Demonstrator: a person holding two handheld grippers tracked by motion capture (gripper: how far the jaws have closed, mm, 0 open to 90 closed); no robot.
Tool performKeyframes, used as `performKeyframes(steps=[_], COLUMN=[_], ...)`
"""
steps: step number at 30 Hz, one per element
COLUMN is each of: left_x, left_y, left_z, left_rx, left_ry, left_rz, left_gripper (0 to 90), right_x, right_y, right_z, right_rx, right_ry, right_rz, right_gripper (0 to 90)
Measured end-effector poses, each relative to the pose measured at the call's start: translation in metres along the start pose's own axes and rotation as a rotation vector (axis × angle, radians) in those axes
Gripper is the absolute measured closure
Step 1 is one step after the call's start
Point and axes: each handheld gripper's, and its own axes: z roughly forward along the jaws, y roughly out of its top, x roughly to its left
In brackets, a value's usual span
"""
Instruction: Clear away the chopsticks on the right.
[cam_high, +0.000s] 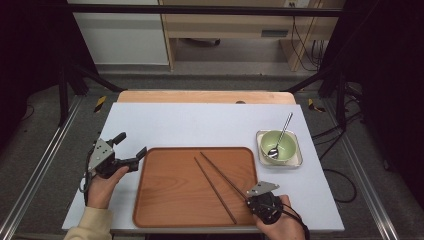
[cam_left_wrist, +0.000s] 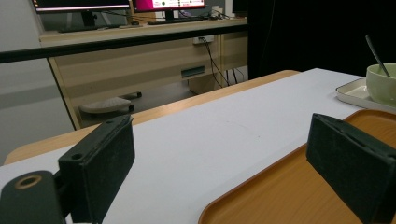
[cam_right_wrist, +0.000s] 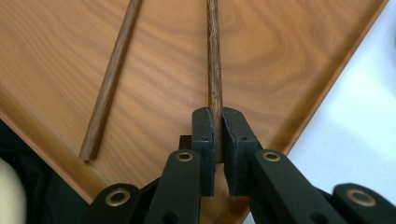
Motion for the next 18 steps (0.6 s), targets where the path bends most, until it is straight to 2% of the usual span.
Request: performKeyframes(steps=[9,10,12,13,15,18], left_x=[-0.0012,-0.0014,-0.0018,-0.0022,-0.0032,-0.0059], left_y=[0.0015,0.0021,0.0042,0.0048,0.0062,0.0072], left_z=[0.0,-0.0002,-0.0011,-0.0014,-0.0022,-0.0027], left_rx=[0.006,0.006,0.003,0.0,0.001,0.004], left_ry=[-0.012,-0.012,-0.012,-0.011,-0.012,-0.017], left_rz=[0.007,0.007,0.01,0.01,0.012,0.017], left_gripper=[7.8,7.8,7.8,7.8,7.8,7.9], right_x=[0.0029,0.0041,0.0032,0.0039,0.0015,-0.0015], right_y=[-0.0022,-0.0019,-0.0022,-0.0015,-0.0012,0.0013], right_z=[0.0034,0.0029,0.0018,0.0001,-0.0006,-0.0009], right_rx=[0.009,0.008,-0.008,-0.013,-0.028,-0.05], right_ry=[0.026,0.029,0.034,0.036,0.047,0.044], right_rz=[0.006,0.02,0.006,0.026,0.007,0.009], right_gripper=[83.8,82.5,77.8,76.1,73.3,69.3])
